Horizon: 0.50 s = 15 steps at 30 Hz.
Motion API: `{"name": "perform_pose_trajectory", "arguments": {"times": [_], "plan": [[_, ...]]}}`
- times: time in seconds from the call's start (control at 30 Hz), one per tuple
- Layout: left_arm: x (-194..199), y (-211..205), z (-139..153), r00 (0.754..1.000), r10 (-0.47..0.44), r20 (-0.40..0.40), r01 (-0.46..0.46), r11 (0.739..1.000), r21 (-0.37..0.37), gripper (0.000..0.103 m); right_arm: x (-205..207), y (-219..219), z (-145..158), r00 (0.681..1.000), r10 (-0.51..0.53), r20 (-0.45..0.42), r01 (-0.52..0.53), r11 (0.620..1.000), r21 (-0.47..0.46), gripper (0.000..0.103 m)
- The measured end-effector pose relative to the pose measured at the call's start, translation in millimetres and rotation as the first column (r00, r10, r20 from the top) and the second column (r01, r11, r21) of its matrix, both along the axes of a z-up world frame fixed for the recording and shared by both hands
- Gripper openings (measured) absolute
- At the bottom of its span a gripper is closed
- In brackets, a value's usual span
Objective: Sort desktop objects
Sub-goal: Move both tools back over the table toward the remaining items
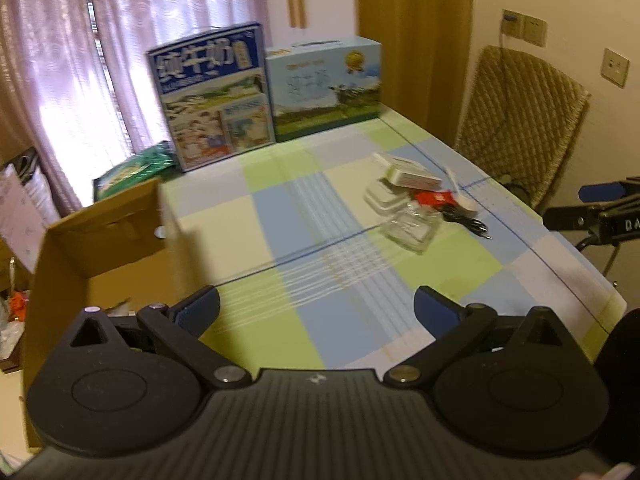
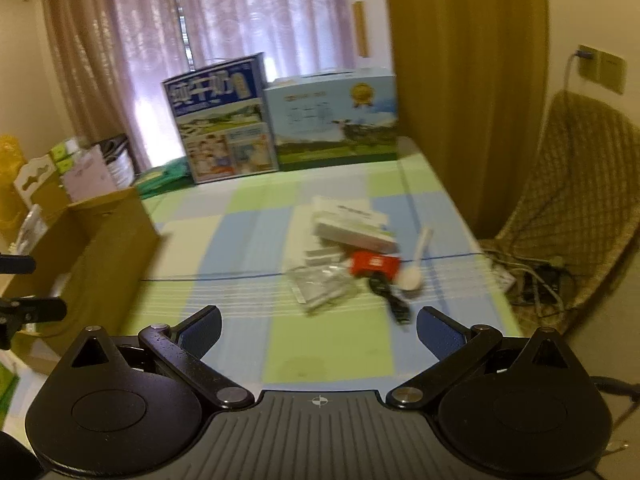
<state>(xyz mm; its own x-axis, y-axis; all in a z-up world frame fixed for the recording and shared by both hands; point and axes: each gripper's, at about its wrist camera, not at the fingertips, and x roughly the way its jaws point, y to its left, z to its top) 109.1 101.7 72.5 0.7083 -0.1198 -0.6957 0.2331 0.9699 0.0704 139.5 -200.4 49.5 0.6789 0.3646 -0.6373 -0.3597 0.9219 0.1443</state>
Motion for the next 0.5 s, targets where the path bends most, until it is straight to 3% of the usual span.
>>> {"name": "perform_pose_trajectory", "arguments": {"times": [0.2, 0.5], "plan": [[17, -35, -13, 0.997, -0.067, -0.032, 0.067, 0.998, 0.007, 0.102, 17, -29, -9, 0.999, -0.034, -0.012, 0.034, 0.999, -0.028, 0.101], [56, -85, -43, 0.987, -0.142, -0.075, 0.146, 0.988, 0.044, 0.101, 58, -40, -39, 0.995, 0.083, -0.057, -0.09, 0.986, -0.137, 0.101]]}}
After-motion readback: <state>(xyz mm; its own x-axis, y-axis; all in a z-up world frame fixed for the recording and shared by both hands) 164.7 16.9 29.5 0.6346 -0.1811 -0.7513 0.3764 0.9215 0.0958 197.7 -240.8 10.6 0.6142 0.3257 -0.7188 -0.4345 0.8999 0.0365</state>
